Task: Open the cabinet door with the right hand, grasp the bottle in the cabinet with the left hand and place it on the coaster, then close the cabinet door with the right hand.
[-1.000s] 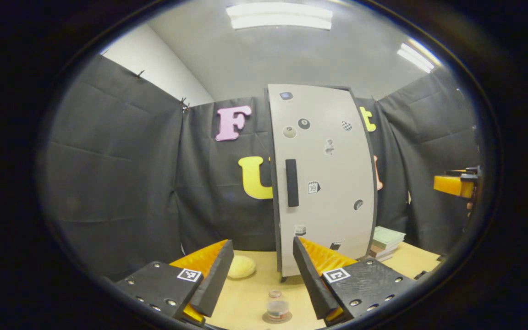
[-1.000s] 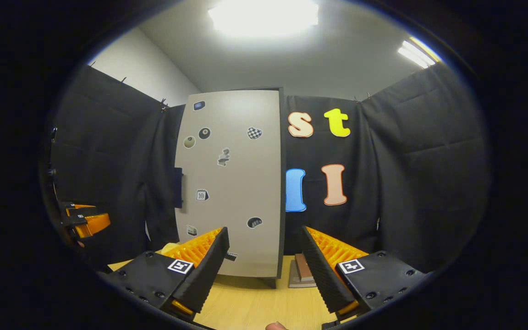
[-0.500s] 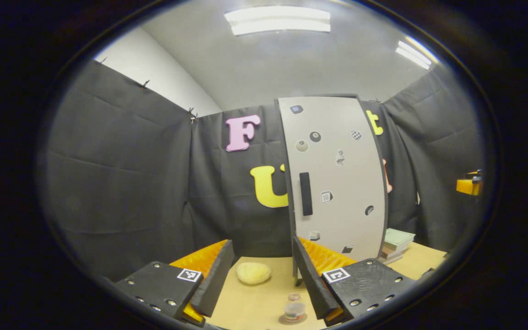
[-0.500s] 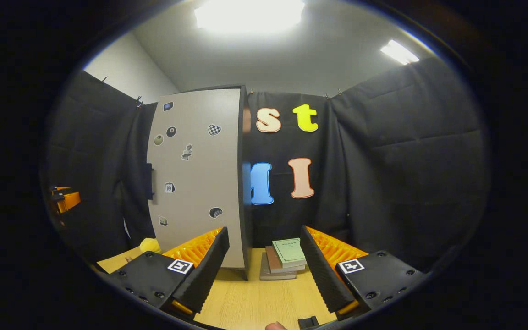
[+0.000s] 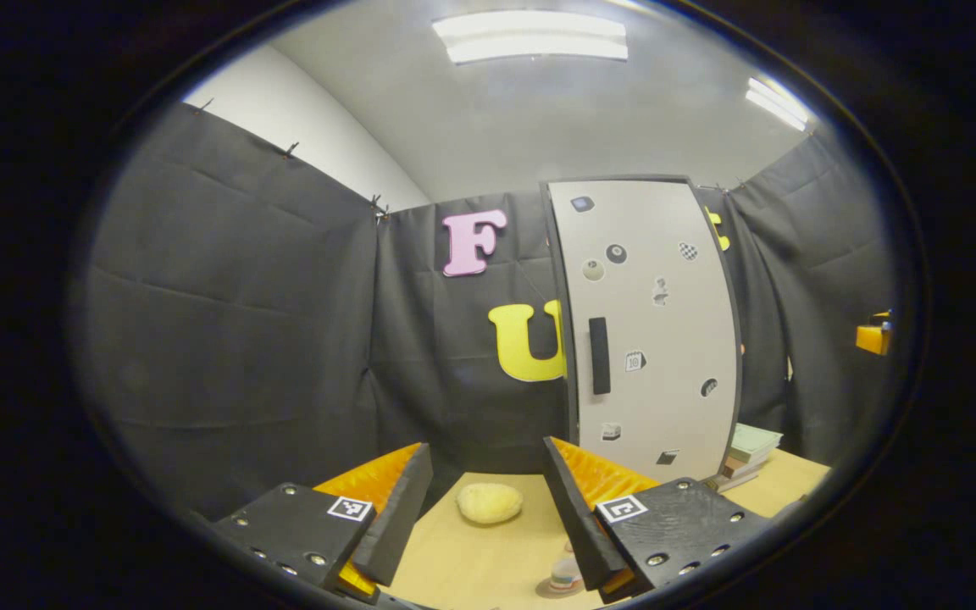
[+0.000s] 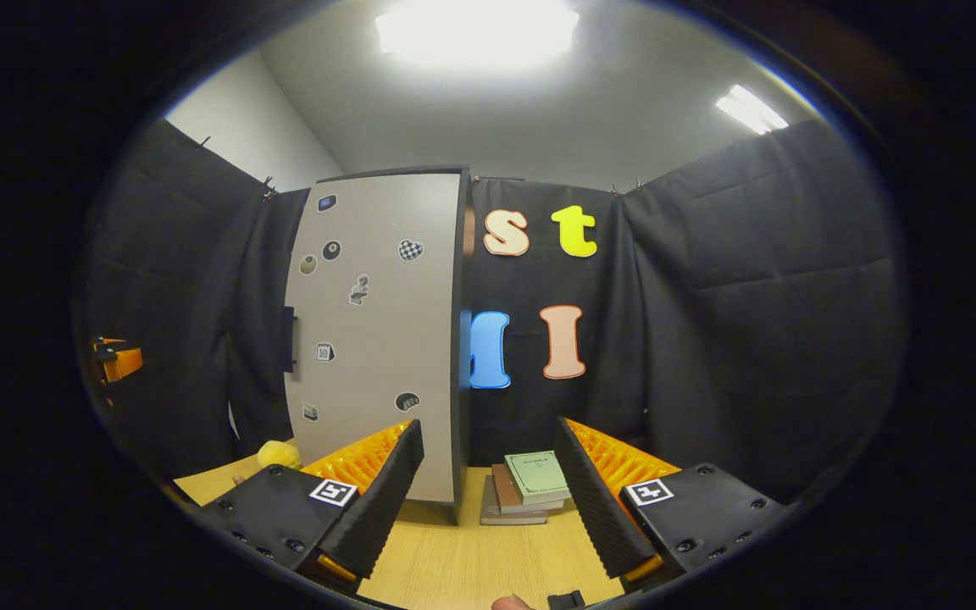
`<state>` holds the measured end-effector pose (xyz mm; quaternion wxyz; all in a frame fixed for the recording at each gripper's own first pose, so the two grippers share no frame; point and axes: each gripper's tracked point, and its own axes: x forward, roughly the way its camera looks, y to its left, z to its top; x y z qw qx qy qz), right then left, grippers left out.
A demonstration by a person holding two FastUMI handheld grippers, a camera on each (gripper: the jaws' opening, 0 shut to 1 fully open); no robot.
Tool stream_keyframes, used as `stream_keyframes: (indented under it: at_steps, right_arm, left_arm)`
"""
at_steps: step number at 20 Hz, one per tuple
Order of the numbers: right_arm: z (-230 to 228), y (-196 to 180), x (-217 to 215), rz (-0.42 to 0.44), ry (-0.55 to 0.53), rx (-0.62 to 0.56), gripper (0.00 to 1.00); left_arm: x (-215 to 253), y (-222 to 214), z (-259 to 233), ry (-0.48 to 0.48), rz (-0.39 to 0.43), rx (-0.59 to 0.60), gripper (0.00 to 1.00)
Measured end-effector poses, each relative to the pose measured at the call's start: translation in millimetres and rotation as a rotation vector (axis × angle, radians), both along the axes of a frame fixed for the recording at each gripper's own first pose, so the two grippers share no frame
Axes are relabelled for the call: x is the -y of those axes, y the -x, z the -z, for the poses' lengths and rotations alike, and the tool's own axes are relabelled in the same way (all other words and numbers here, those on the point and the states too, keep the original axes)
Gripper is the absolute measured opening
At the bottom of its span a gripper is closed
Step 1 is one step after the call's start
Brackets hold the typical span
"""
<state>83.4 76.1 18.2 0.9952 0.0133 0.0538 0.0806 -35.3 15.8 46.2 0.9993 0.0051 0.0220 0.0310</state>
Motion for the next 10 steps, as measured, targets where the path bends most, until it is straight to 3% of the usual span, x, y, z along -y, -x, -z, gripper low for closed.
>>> stream_keyframes:
  at_steps: [10]
  right_arm:
    - [4.3,3.3,1.9,-0.002,-0.014,-0.012,0.99]
  left_arm:
    - [-4.5,0.8,5.1,0.001,0.005,-0.017,0.78]
